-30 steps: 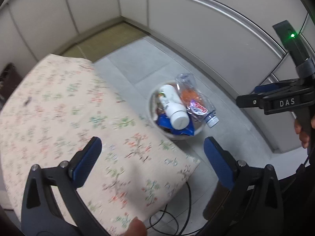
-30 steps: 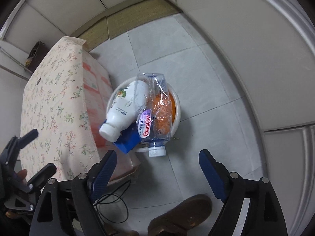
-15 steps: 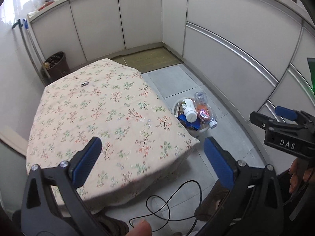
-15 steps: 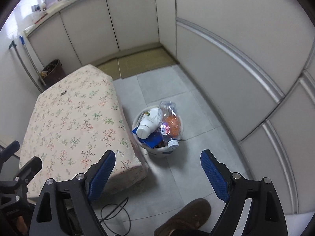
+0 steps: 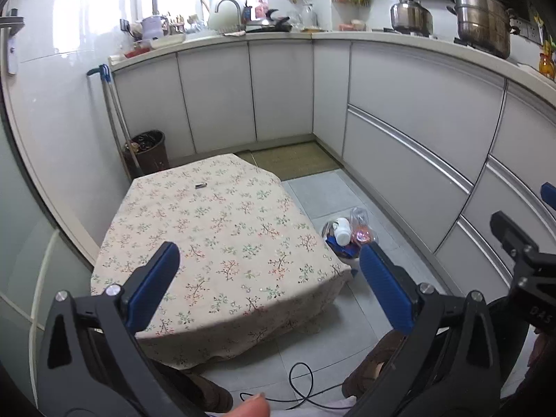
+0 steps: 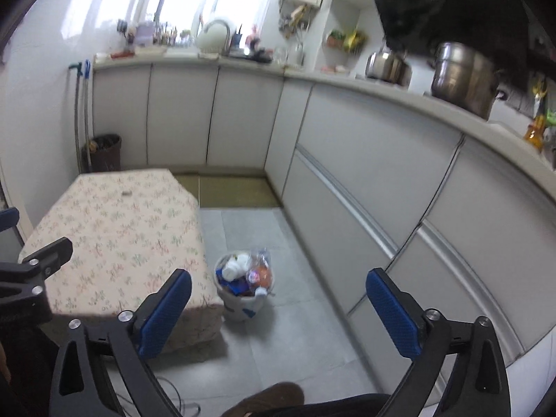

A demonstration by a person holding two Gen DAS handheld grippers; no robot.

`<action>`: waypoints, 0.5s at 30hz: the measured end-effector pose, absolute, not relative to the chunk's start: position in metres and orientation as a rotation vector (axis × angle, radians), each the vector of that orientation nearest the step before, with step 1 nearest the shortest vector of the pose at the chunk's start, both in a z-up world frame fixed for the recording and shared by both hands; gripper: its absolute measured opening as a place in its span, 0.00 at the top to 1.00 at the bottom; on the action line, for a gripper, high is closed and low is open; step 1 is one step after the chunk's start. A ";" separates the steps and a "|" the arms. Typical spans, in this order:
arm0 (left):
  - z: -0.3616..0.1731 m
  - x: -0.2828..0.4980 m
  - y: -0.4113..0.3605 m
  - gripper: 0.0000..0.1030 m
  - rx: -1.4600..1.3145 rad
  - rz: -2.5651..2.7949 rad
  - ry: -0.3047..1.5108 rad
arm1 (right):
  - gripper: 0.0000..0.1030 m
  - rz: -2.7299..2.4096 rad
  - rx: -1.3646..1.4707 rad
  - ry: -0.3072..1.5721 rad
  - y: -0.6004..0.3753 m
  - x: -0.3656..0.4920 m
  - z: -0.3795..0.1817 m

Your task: Collect trash

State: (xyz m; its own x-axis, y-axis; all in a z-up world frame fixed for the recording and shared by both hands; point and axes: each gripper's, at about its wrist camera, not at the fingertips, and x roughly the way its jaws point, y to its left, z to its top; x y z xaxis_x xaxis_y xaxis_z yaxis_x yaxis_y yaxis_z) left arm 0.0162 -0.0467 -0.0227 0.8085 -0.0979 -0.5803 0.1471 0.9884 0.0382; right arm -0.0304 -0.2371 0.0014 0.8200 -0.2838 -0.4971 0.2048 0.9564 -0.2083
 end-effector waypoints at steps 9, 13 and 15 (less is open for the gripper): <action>-0.015 0.002 -0.044 0.00 0.057 -0.139 0.589 | 0.00 -0.276 -0.175 0.493 -0.226 -0.053 0.024; -0.009 -0.006 -0.043 0.00 0.050 -0.160 0.570 | 0.00 -0.283 -0.167 0.473 -0.228 -0.059 0.030; -0.009 -0.008 -0.043 0.00 0.051 -0.161 0.567 | 0.00 -0.294 -0.166 0.464 -0.229 -0.060 0.032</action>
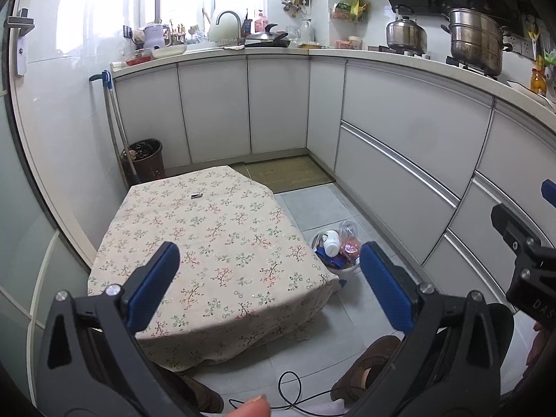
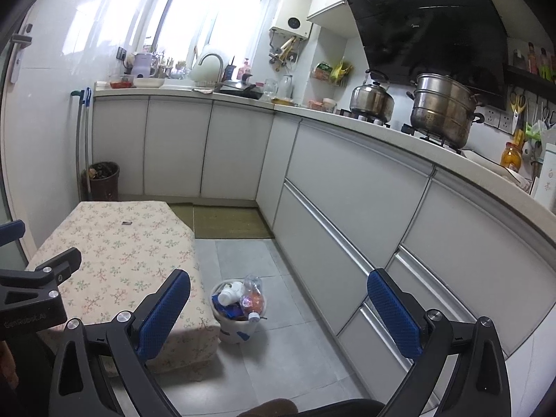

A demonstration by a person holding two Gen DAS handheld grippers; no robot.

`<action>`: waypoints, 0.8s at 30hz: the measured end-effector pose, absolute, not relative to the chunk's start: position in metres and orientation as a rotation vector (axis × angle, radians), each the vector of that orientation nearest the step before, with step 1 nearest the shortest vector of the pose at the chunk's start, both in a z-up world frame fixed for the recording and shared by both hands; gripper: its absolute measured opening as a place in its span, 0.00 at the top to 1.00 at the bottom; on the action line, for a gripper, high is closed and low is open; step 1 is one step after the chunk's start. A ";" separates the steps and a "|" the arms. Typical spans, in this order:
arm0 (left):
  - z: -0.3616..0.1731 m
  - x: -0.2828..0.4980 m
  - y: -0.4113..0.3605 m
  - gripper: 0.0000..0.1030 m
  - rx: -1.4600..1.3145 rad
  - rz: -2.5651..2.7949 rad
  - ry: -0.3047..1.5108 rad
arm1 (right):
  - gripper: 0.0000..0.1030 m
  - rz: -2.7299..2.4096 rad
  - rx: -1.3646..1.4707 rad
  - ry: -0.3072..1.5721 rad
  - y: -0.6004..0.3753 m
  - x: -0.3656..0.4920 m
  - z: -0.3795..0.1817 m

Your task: Collect trash

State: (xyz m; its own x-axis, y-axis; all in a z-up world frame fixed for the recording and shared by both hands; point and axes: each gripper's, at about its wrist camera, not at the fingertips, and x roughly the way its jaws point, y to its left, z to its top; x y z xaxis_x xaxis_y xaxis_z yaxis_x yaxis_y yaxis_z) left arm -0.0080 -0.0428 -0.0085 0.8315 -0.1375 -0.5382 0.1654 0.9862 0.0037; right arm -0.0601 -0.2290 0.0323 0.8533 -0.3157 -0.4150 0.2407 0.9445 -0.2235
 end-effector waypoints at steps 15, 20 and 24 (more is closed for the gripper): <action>-0.007 -0.008 -0.045 0.00 0.055 -0.183 0.568 | 0.00 -0.303 -0.168 0.444 -0.227 -0.060 0.037; -0.004 -0.007 -0.042 0.00 0.053 -0.190 0.569 | 0.00 -0.293 -0.168 0.447 -0.228 -0.058 0.038; -0.004 -0.007 -0.042 0.00 0.051 -0.192 0.572 | 0.00 -0.282 -0.165 0.443 -0.230 -0.057 0.040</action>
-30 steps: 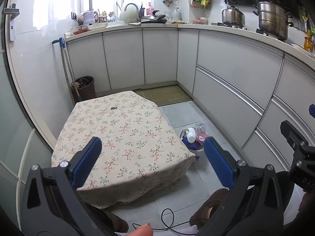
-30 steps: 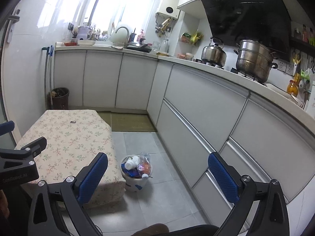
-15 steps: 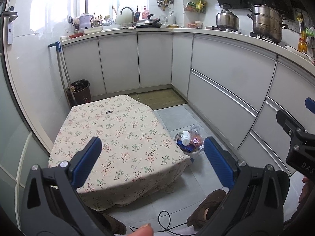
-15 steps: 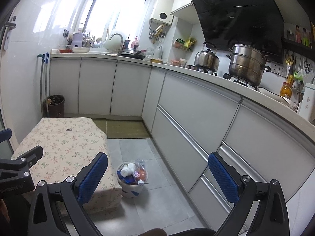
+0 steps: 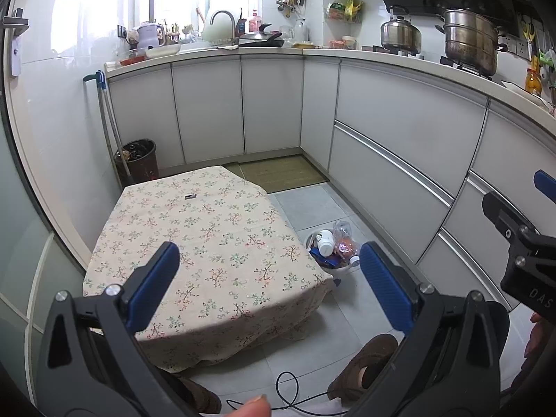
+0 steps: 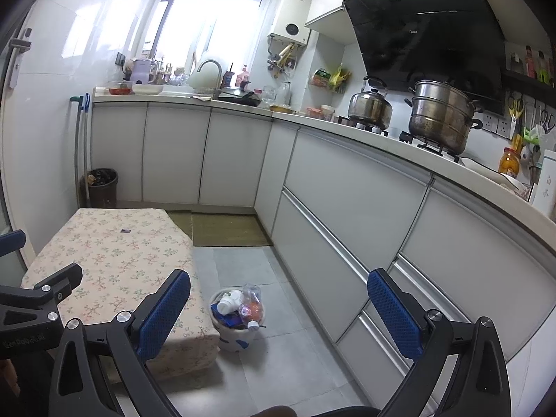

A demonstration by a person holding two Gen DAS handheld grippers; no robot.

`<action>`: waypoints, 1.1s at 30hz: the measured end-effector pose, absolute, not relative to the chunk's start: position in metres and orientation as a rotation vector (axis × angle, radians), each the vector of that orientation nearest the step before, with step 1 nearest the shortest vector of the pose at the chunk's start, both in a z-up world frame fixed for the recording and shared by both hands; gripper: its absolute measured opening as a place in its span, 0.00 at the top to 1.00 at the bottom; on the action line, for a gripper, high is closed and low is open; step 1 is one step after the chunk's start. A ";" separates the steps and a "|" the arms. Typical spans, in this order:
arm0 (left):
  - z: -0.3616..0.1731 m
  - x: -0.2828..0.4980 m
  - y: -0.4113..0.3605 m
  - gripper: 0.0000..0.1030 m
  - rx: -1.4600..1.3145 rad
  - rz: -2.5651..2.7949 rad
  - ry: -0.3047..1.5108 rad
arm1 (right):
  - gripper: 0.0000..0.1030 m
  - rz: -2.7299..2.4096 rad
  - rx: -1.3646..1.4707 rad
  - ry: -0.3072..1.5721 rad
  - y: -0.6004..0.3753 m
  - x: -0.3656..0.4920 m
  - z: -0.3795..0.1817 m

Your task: Collect trash

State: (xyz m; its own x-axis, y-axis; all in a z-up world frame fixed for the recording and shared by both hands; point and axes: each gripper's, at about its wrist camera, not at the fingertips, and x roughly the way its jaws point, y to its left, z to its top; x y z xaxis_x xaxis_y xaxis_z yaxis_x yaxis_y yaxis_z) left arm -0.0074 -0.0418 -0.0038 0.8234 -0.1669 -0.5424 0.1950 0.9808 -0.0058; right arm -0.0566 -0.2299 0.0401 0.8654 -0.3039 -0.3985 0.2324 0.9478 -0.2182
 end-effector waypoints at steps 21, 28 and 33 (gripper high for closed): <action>-0.001 -0.010 -0.039 0.00 0.034 -0.184 0.558 | 0.00 -0.260 -0.171 0.430 -0.223 -0.058 0.044; -0.004 -0.008 -0.036 0.00 0.023 -0.179 0.558 | 0.00 -0.258 -0.171 0.431 -0.221 -0.057 0.044; -0.003 -0.005 -0.034 0.00 0.019 -0.180 0.559 | 0.00 -0.266 -0.179 0.428 -0.219 -0.056 0.045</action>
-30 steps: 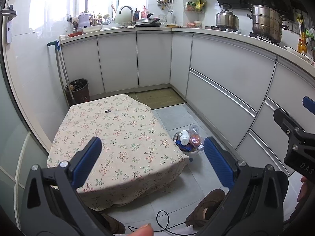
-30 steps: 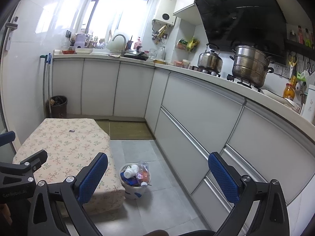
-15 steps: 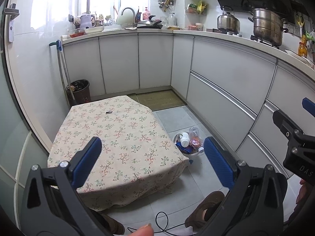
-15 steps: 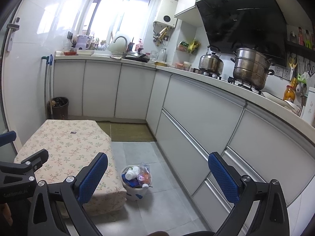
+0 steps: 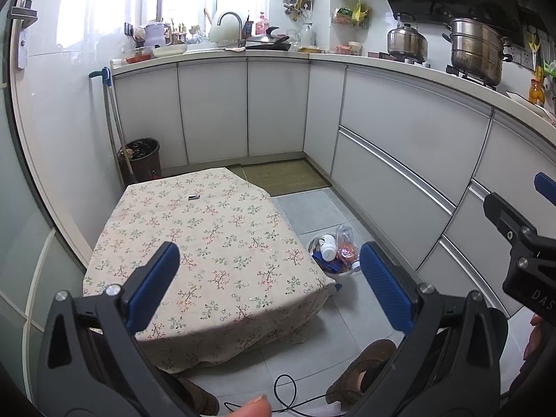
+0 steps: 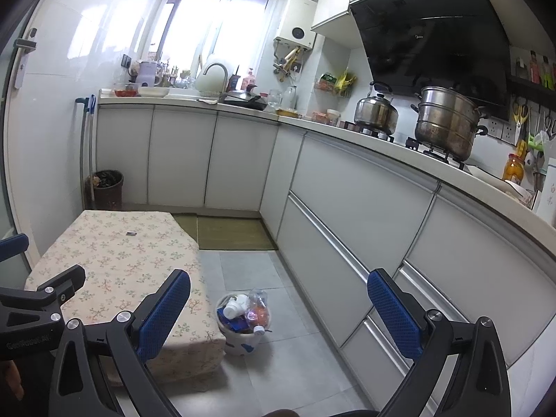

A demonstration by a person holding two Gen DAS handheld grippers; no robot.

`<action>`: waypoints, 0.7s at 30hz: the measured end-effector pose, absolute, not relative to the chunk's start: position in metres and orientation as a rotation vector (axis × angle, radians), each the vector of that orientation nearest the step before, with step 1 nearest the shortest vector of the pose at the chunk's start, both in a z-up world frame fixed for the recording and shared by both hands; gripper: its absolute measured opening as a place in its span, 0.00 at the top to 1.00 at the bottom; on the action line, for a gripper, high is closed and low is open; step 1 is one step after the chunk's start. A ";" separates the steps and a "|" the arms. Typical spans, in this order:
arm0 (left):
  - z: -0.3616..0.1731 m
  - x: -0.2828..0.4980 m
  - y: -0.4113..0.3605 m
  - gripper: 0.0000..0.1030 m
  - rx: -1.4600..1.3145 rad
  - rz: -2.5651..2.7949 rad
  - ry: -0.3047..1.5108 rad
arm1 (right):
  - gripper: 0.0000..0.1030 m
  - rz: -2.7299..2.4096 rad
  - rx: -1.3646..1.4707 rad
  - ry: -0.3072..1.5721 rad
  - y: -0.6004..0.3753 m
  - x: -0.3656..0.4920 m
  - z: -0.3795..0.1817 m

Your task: Collect trash

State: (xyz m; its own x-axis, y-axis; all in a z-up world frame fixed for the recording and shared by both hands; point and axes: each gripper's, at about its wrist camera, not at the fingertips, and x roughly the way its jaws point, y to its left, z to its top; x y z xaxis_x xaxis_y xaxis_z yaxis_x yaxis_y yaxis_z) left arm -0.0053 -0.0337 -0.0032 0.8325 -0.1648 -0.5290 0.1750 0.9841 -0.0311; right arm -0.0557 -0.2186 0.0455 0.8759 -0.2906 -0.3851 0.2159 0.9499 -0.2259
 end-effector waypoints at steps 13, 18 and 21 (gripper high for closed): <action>-0.004 -0.003 -0.033 0.00 0.013 -0.173 0.557 | 0.00 -0.266 -0.179 0.428 -0.219 -0.053 0.046; -0.005 0.000 -0.033 0.00 0.013 -0.174 0.569 | 0.00 -0.264 -0.177 0.434 -0.221 -0.050 0.045; -0.006 0.003 -0.033 0.00 0.012 -0.177 0.575 | 0.00 -0.262 -0.174 0.439 -0.223 -0.046 0.044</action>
